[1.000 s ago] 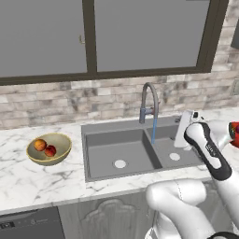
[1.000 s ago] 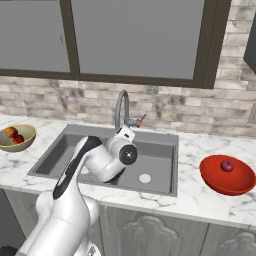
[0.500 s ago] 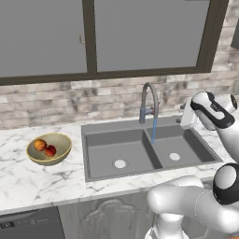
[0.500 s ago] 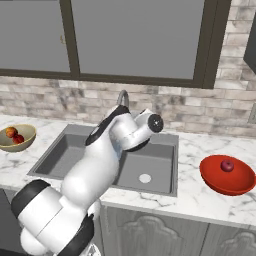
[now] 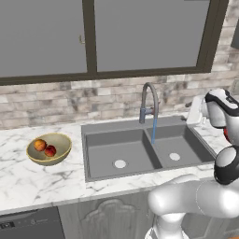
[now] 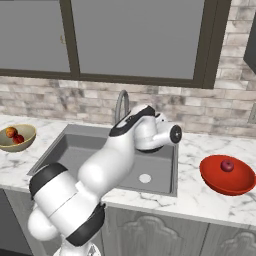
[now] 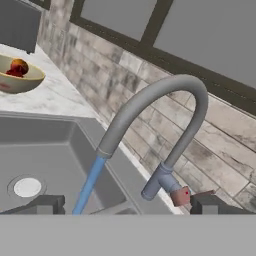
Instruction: Pick the peachs from the sink and place them in one bowl. Place the apple in the other bowl. Then turn off the sink faucet.
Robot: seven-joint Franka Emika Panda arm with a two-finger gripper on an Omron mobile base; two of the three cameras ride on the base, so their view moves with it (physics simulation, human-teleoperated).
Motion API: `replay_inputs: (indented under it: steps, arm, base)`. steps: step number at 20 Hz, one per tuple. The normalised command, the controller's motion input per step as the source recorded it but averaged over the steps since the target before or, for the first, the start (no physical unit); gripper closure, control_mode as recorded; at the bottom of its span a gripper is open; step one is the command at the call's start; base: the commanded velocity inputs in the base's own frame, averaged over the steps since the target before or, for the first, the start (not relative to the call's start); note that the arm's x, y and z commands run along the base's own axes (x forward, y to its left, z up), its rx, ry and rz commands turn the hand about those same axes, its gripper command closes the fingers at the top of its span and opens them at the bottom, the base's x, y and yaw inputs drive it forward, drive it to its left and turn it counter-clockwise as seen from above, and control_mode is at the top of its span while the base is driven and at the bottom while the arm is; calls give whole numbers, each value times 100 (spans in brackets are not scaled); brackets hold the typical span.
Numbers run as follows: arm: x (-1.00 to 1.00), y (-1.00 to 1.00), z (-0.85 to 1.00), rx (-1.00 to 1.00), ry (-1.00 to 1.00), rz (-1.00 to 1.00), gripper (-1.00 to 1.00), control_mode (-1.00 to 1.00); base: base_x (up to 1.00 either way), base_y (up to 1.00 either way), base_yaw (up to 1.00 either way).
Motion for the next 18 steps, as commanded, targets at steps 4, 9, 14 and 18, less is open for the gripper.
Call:
replay_inputs:
  steps: [4,9,14,18]
  arm:
    - [12,0,0,5,-4,-3,-100,-100]
    - [16,1,-3,2,0,-1,-100,-100]
    - [24,0,-5,0,0,-1,-100,-100]
    - [22,0,-16,5,-10,-2,-100,-100]
  base:
    - [0,0,0]
    - [0,0,0]
    - [0,0,0]
    - [0,0,0]
